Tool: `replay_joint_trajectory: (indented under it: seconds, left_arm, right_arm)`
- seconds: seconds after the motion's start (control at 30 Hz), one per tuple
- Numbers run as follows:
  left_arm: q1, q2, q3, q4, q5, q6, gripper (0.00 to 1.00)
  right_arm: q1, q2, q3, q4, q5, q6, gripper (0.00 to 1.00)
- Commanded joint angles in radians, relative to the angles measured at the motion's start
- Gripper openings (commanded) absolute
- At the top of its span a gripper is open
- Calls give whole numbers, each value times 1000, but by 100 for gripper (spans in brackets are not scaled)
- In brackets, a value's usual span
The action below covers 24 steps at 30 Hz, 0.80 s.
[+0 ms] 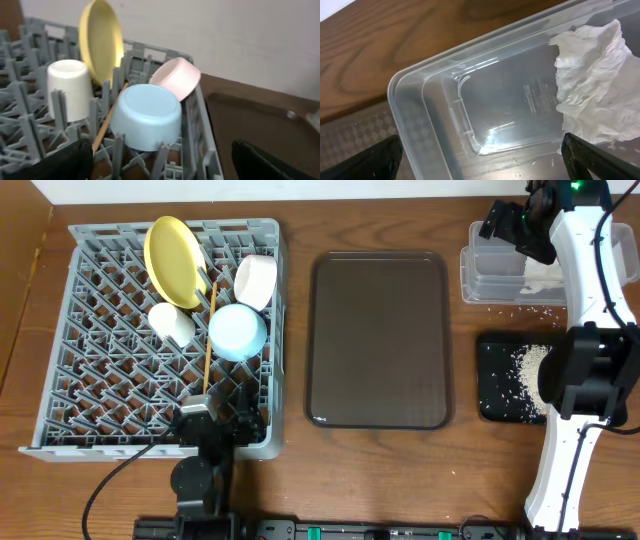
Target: Sort waste into correct bins and load items into the dishwasher
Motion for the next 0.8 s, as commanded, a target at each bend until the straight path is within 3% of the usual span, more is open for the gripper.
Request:
replay_joint_trajectory:
  seconds: [0.0, 0.77]
  left_arm:
    - [-6, -9, -23, -29, -43, -23, 90]
    - [-6, -6, -23, -28, -43, -13, 90]
  right_arm:
    - [9, -12, 17, 2, 3, 12, 99]
    - [9, -12, 16, 1, 3, 12, 99]
